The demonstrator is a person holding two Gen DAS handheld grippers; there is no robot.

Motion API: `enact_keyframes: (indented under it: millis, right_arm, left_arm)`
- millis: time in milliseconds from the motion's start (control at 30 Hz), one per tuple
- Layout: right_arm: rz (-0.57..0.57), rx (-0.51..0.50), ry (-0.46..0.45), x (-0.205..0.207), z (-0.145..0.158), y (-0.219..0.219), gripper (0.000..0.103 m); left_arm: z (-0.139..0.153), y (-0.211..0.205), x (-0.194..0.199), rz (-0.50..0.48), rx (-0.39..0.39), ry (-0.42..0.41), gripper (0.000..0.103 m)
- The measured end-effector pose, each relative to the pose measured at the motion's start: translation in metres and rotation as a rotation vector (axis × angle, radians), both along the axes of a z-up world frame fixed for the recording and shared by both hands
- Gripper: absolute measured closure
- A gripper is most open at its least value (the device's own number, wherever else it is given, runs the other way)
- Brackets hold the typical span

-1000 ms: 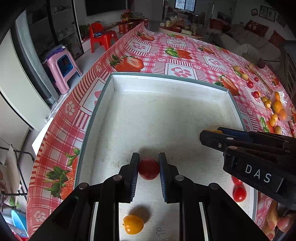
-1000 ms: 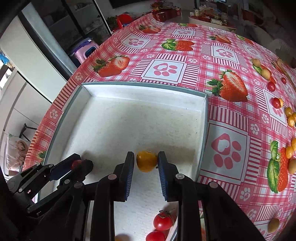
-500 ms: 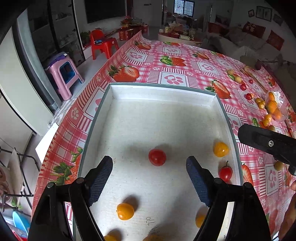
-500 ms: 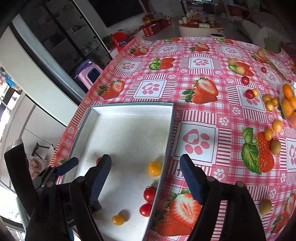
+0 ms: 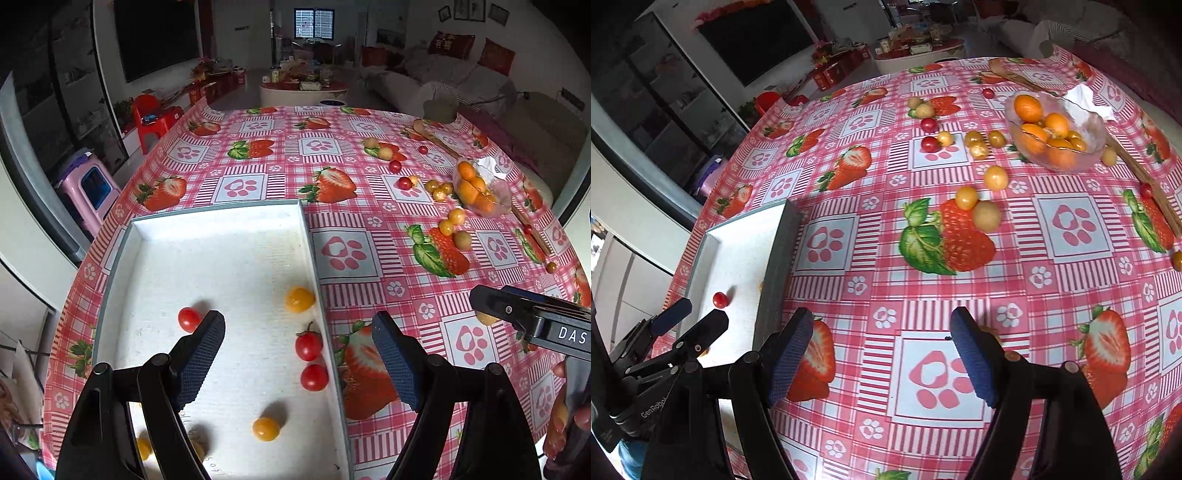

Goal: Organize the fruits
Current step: 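Move both open tools back toward the fruits near the glass bowl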

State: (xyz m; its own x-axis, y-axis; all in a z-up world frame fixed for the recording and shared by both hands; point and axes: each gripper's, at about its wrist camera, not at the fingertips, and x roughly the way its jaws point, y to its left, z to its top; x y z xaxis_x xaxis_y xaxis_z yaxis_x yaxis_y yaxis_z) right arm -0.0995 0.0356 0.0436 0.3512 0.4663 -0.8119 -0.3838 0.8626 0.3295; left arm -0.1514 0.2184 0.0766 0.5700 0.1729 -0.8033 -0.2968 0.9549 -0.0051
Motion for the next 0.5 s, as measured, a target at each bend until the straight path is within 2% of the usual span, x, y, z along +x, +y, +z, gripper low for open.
enact_keyframes:
  millis: [267, 500]
  right_arm:
    - [-0.150, 0.001, 0.016, 0.010, -0.009, -0.089, 0.023]
    - [-0.224, 0.013, 0.016, 0.013, -0.014, -0.143, 0.023]
  left_arm:
    - [-0.007, -0.068, 0.017, -0.114, 0.005, 0.034, 0.020]
    - [-0.020, -0.116, 0.029, -0.180, 0.013, 0.071, 0.020]
